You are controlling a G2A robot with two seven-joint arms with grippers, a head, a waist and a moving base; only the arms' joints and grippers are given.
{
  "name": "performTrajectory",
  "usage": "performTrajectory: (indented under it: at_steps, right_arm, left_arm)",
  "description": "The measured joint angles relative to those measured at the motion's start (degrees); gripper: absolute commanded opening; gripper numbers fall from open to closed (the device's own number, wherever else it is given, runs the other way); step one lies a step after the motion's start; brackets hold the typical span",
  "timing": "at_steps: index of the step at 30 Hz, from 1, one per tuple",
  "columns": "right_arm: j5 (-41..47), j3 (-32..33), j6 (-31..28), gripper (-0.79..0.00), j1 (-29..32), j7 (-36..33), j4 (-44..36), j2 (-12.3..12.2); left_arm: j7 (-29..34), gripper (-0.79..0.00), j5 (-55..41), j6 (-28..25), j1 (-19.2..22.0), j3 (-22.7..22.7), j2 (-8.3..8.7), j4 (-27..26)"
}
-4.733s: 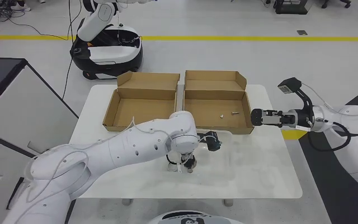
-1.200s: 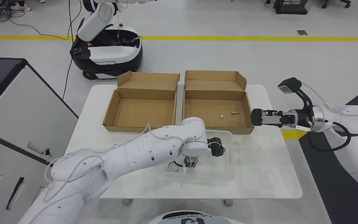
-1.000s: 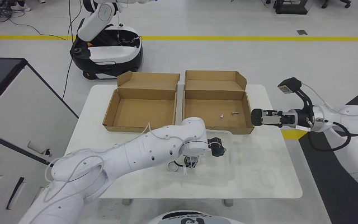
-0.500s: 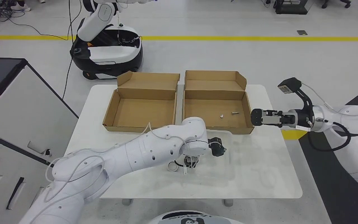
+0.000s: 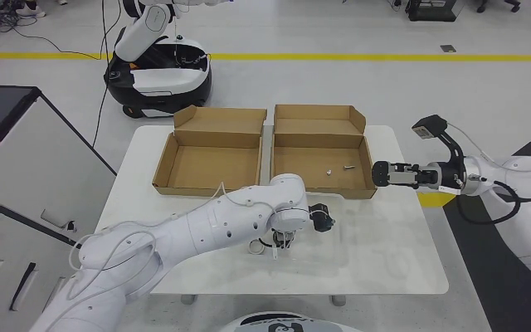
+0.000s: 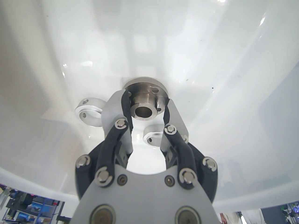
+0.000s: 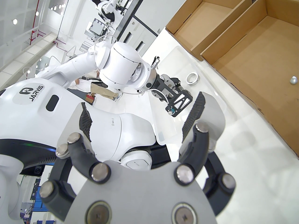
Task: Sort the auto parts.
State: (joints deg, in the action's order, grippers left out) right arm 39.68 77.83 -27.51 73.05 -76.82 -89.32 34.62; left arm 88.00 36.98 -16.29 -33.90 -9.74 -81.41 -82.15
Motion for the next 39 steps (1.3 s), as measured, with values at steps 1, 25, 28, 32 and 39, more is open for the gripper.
performTrajectory:
  at_steps: [1,25,28,32,39]
  right_arm:
    - [0.0,0.0,0.0,0.0,0.0,0.0,0.0,0.0]
    - [0.0,0.0,0.0,0.0,0.0,0.0,0.0,0.0]
    - [0.0,0.0,0.0,0.0,0.0,0.0,0.0,0.0]
    - [0.0,0.0,0.0,0.0,0.0,0.0,0.0,0.0]
    - [0.0,0.0,0.0,0.0,0.0,0.0,0.0,0.0]
  left_arm:
    - [0.0,-0.785,-0.06,0.0,0.04,0.0,0.03,-0.01]
    - [0.0,-0.606,-1.36,0.0,1.05,0.0,0.78,-0.91]
    - [0.0,-0.613,-1.25,0.0,0.8,0.0,0.89,-0.82]
    - [0.0,-0.579,-1.06,0.0,0.32,0.0,0.83,-0.73]
    - [0.0,-0.505,-0.78,0.0,0.06,0.0,0.58,-0.47]
